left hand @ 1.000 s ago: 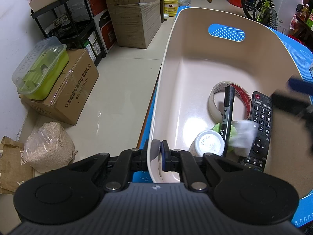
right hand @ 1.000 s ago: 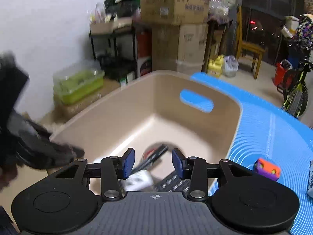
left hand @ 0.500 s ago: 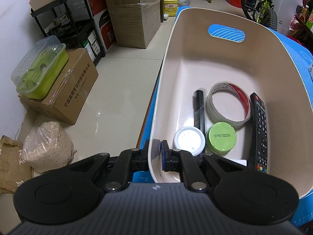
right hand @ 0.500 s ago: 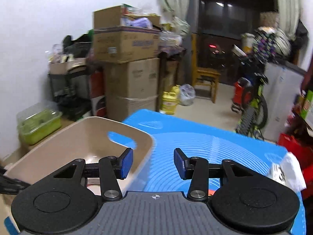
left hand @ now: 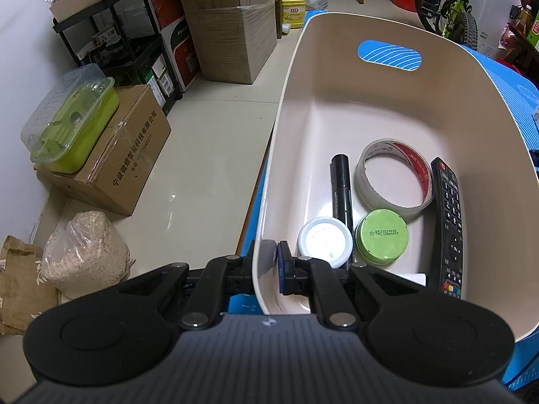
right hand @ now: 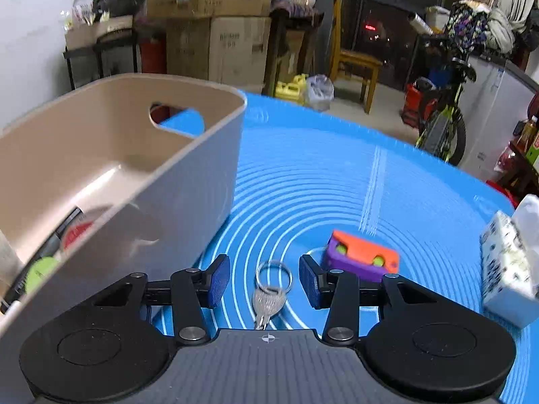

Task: Organize rigid objects
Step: 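Move the right tool to the silver keys and pinch their ring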

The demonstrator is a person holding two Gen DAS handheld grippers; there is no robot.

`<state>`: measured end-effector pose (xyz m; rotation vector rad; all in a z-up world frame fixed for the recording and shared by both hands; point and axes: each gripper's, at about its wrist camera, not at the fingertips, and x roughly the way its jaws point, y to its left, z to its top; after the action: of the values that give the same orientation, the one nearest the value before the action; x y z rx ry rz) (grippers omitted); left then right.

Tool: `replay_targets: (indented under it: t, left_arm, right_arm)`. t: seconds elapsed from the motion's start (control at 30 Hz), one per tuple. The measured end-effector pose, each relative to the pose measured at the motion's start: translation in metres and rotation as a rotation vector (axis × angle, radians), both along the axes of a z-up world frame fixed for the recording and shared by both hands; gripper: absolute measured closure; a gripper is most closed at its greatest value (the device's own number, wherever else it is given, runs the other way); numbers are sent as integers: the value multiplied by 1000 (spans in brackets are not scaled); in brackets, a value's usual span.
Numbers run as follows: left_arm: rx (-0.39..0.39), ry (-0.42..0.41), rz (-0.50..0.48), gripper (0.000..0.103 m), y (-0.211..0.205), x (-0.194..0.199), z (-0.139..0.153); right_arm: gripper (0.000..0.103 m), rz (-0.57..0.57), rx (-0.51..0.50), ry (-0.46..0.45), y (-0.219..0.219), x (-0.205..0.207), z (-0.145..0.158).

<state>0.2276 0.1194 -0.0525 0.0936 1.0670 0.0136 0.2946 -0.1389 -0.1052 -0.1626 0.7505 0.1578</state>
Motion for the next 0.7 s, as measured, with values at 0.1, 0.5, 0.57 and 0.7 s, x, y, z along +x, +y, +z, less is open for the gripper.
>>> replay_targets:
  t: [0.1,0.5,0.57,0.7]
  left_arm:
    - [2,-1,-2,91,0,1,0]
    - [4,-2,-5,91,-1,0,-1]
    - [3,-2,-5,91,-1,0,-1]
    - [4,-2,-5,91,-1,0,-1]
  right_arm:
    - [46,-14,-32,3,5,3,-13]
    - [78,-43,13,-10,3,6,-32]
    - [84,-65,61,-1,-5,7,-29]
    - [86,-115,164,14,-24,10,-22]
